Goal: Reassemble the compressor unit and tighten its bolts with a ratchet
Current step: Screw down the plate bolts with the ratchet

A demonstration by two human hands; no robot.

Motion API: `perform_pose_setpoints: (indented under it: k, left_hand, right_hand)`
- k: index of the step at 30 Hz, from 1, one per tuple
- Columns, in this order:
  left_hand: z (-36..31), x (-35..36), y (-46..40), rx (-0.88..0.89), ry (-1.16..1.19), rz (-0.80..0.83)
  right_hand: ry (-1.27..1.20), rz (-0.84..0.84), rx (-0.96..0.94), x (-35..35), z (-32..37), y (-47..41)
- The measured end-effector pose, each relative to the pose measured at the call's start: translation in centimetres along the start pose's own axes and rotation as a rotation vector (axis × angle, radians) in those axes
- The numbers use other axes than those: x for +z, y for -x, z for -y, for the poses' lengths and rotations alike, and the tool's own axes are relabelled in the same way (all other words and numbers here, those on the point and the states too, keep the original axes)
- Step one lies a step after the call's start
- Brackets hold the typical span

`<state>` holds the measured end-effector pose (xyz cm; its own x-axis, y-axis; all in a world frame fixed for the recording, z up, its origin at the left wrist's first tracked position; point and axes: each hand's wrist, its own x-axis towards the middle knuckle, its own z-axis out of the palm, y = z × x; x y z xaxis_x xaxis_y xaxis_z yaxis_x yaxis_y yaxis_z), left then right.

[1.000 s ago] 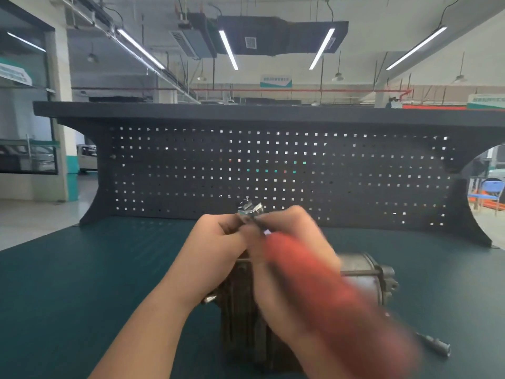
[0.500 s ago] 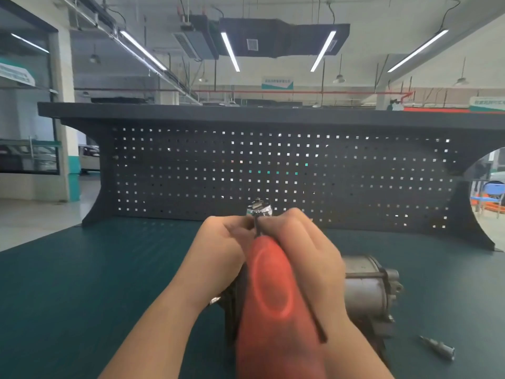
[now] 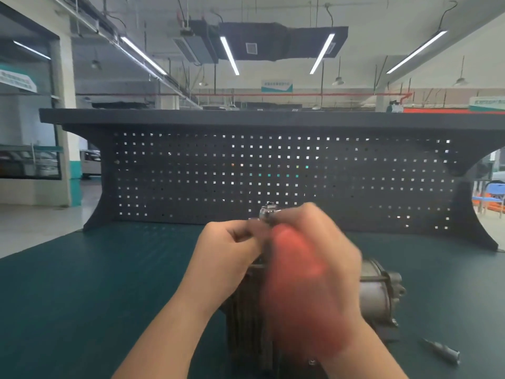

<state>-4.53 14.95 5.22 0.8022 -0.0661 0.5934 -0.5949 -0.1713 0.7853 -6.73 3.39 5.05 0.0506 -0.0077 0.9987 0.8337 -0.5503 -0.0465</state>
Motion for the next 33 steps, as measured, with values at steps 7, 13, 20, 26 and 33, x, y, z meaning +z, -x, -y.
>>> perform_pose_setpoints:
  k: [7,13,20,26,33]
  left_hand:
    - [-0.4,-0.1,0.1,-0.05,0.103,0.015]
    - [-0.8,0.3,0.2,-0.054,0.151,-0.016]
    - [0.1,-0.5,-0.2,-0.054,-0.01,0.006]
    - [-0.2,-0.2,-0.1,-0.044,0.03,0.044]
    - [-0.2,0.0,-0.2,-0.079,0.039,-0.054]
  right_hand:
    - [-0.881,-0.309,0.791,-0.5,-1.6,-1.4]
    - [-0.924,-0.248,0.737,-0.5,-1.0,-1.3]
    - [-0.063,0.047,-0.004,0.2,0.8,-0.3]
    - [-1.093,-0.32,1.04,-0.6,-2.7,-2.0]
    - [-0.139,0.073,0.18,0.5,0.2,-1.4]
